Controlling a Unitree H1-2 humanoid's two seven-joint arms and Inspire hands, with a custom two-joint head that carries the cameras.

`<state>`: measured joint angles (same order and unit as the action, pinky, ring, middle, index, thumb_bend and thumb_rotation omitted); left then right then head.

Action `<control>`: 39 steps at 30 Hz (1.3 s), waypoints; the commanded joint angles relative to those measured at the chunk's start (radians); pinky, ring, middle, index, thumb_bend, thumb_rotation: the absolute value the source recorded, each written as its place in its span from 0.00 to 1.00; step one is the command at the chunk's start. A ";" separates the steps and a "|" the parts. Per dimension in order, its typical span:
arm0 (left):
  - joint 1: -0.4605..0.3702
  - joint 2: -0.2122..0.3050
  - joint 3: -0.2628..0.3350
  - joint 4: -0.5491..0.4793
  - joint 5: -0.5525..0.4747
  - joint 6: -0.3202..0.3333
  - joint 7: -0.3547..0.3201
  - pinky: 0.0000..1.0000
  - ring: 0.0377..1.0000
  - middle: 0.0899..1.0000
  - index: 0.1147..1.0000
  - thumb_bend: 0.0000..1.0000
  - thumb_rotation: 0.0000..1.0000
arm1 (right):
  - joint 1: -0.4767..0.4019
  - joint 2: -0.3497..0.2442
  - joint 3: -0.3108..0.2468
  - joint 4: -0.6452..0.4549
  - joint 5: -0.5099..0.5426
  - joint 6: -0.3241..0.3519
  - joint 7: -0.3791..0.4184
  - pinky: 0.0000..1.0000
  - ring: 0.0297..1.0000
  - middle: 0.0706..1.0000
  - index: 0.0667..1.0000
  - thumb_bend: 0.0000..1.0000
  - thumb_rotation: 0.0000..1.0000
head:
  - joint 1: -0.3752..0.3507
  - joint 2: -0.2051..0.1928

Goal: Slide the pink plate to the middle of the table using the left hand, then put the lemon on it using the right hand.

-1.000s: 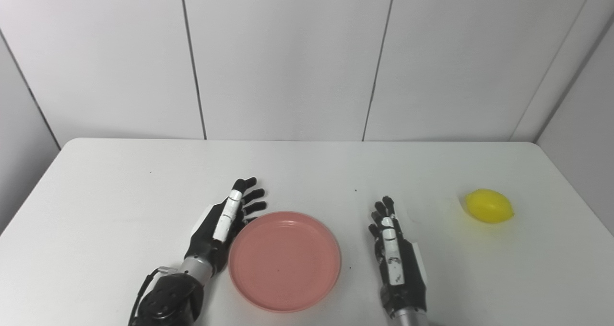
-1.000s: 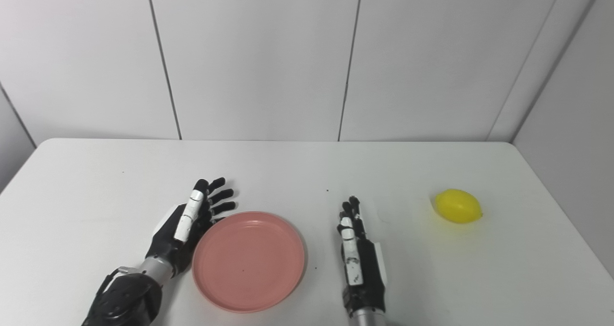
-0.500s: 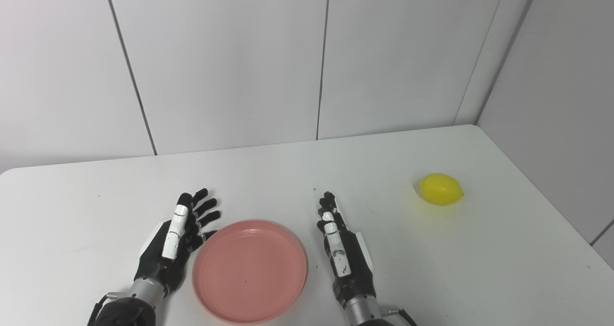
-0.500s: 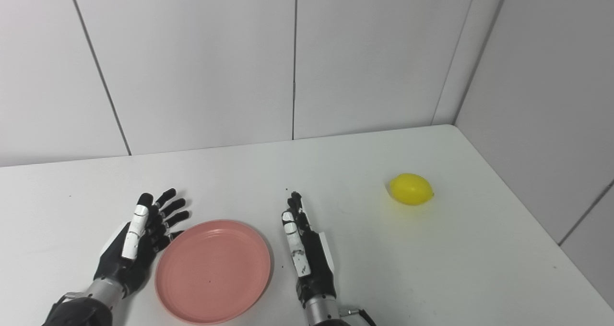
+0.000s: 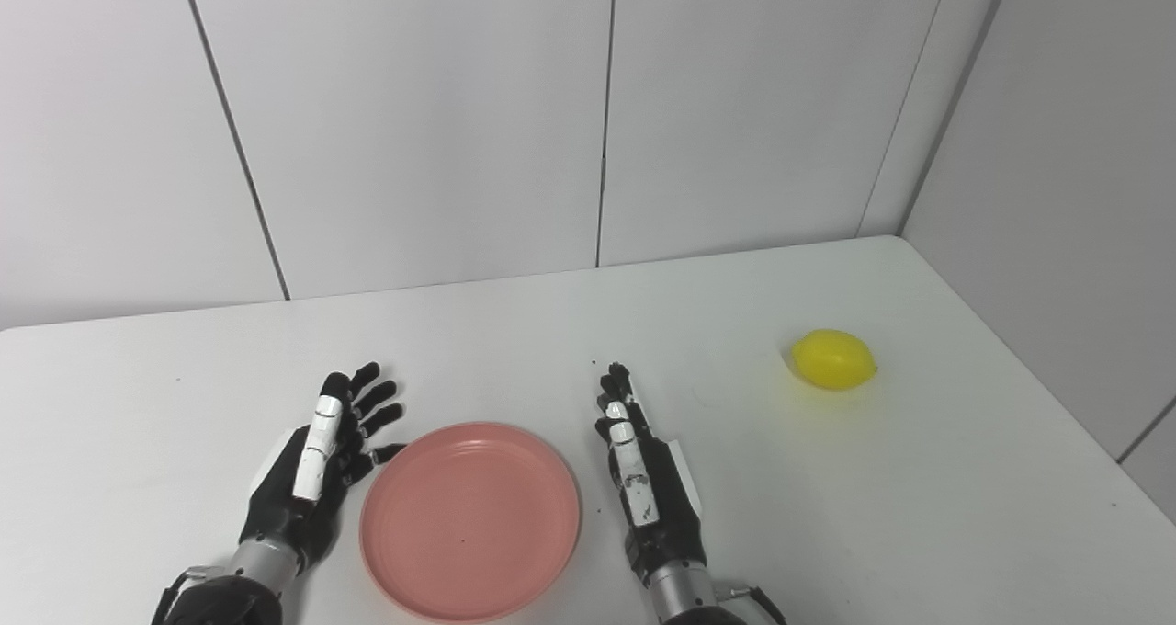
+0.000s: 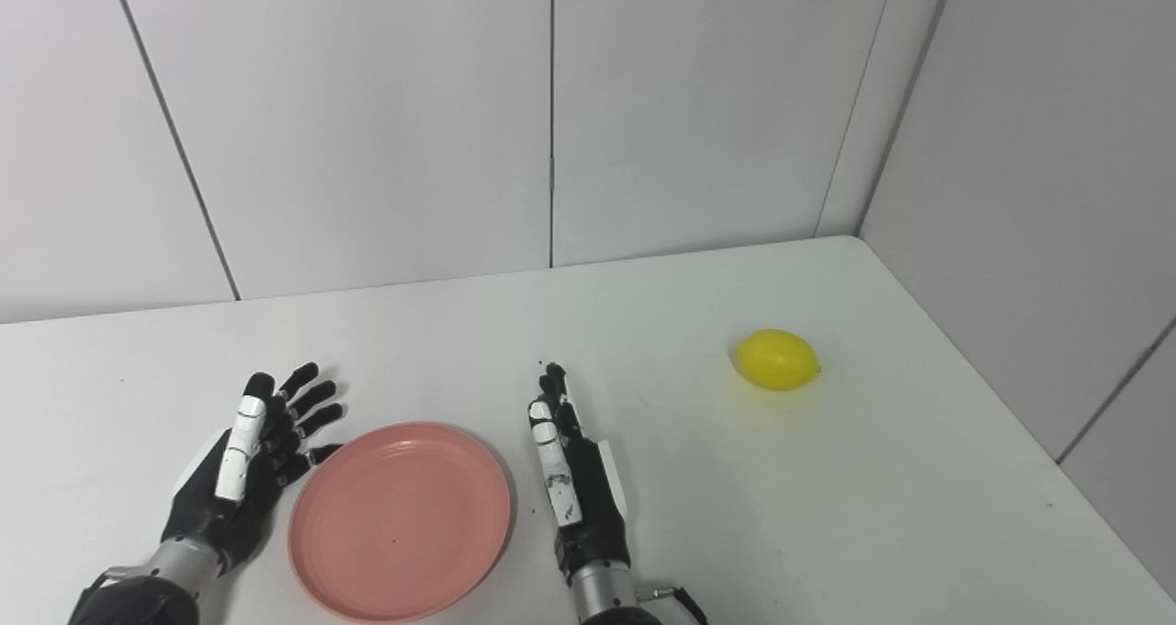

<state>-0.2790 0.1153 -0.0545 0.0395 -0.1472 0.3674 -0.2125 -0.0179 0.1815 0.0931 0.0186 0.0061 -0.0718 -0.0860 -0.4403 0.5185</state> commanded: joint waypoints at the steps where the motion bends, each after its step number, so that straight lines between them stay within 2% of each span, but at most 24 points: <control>1: -0.008 0.003 0.001 0.008 0.012 0.014 0.009 0.81 0.90 0.93 0.94 0.70 1.00 | 0.045 0.015 -0.001 0.077 -0.002 -0.016 -0.003 1.00 1.00 0.99 0.99 0.71 0.96 | 0.000 0.001; 8: -0.009 0.004 0.004 0.012 0.009 0.005 0.006 0.82 0.90 0.93 0.95 0.71 1.00 | 0.048 0.008 0.001 0.069 -0.001 -0.010 -0.004 1.00 1.00 0.99 0.99 0.72 0.96 | 0.009 0.009; 14: -0.011 -0.001 0.002 0.013 0.012 0.010 0.009 0.79 0.89 0.92 0.94 0.71 1.00 | 0.052 0.004 -0.004 0.059 -0.009 -0.024 -0.013 1.00 1.00 0.99 1.00 0.69 0.96 | 0.017 0.009; 18: -0.014 -0.004 0.004 0.016 0.010 0.008 0.012 0.79 0.89 0.92 0.93 0.71 1.00 | 0.052 -0.010 -0.007 0.031 -0.068 -0.054 -0.045 1.00 0.97 0.96 0.98 0.66 0.94 | 0.026 0.010; 20: -0.017 -0.006 0.007 0.016 0.011 0.011 0.015 0.79 0.89 0.92 0.93 0.72 1.00 | 0.049 -0.012 -0.020 -0.006 -0.088 -0.051 -0.069 0.96 0.94 0.94 0.96 0.67 0.91 | 0.025 0.006; 22: -0.022 -0.007 0.008 0.017 0.013 0.010 0.017 0.78 0.89 0.92 0.93 0.72 1.00 | 0.043 -0.013 -0.035 -0.052 -0.112 -0.045 -0.098 0.87 0.87 0.89 0.92 0.66 0.89 | 0.022 0.005; 26: -0.027 -0.007 0.006 0.024 0.020 0.010 0.017 0.80 0.89 0.92 0.93 0.71 1.00 | 0.036 -0.022 -0.053 -0.136 -0.182 -0.022 -0.131 0.81 0.81 0.83 0.87 0.66 0.89 | 0.019 0.009; 30: -0.030 -0.009 0.001 0.027 0.020 0.011 0.017 0.78 0.88 0.91 0.93 0.70 1.00 | 0.021 -0.057 -0.070 -0.213 -0.235 0.001 -0.131 0.79 0.80 0.82 0.85 0.68 0.89 | 0.028 0.012; 34: -0.034 -0.012 -0.002 0.034 0.015 0.004 0.013 0.78 0.87 0.91 0.93 0.70 1.00 | -0.007 -0.110 -0.102 -0.271 -0.261 0.032 -0.120 0.76 0.78 0.81 0.82 0.71 0.80 | 0.029 0.008; 39: -0.038 -0.014 -0.003 0.034 0.015 0.011 0.016 0.79 0.88 0.91 0.93 0.70 1.00 | -0.057 -0.201 -0.147 -0.280 -0.339 0.057 -0.122 0.69 0.74 0.79 0.80 0.72 0.84 | 0.030 0.005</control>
<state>-0.3041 0.0999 -0.0529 0.0588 -0.1462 0.3630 -0.2028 -0.0444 0.0060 -0.0405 -0.2273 -0.3085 -0.0278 -0.2082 -0.4111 0.5231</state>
